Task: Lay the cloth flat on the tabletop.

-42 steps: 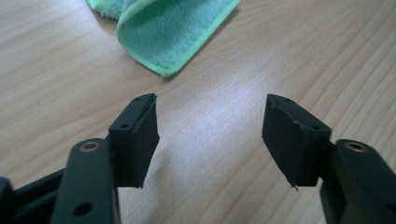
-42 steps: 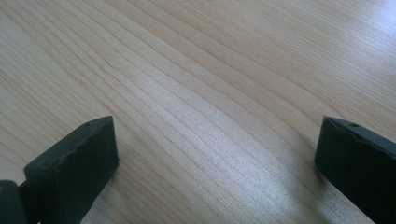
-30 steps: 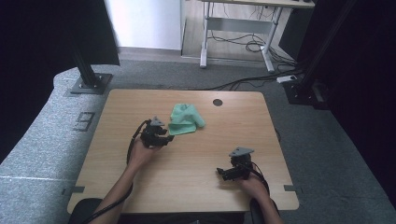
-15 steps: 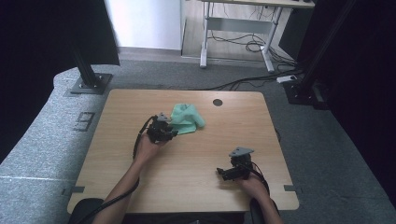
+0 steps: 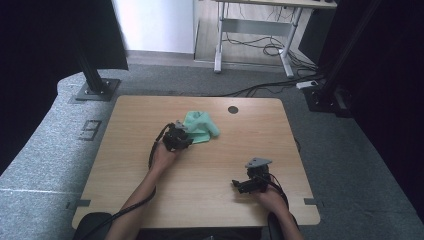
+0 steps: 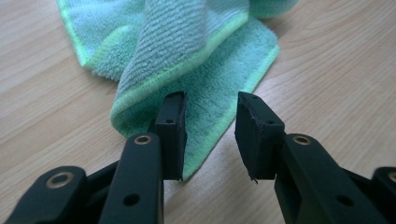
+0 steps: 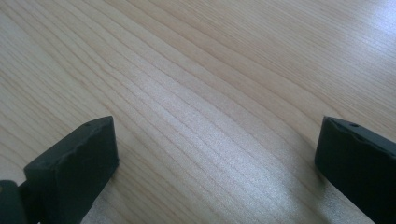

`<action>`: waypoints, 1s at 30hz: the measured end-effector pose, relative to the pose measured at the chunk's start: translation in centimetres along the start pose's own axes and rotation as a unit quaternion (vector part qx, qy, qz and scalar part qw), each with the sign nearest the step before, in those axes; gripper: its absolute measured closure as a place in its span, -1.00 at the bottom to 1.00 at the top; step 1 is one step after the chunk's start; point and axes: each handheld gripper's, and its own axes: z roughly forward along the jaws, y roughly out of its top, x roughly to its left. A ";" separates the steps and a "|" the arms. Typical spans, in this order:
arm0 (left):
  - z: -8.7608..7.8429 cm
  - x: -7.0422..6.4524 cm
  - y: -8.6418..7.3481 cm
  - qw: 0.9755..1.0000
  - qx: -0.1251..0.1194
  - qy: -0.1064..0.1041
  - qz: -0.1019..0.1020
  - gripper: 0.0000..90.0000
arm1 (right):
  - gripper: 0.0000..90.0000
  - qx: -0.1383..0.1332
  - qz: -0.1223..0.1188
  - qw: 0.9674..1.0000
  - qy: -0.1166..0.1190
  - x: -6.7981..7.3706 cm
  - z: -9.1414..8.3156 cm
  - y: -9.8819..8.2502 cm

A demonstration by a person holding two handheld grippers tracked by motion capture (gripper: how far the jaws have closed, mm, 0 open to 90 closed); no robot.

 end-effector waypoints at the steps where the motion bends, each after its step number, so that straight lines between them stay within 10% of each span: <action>1: 0.2 0.0 0.0 1.000 0.002 0.000 -0.001 0.40 | -1.00 0.000 0.000 1.000 0.000 0.0 0.0 0.0; 15: 0.3 -0.2 -0.9 1.000 0.008 0.011 -0.002 0.85 | -1.00 0.000 0.000 1.000 0.000 0.0 0.0 0.0; 30: -1.4 -2.0 -2.6 1.000 0.013 -0.013 0.012 0.84 | -1.00 0.000 0.000 1.000 0.000 0.0 0.0 0.0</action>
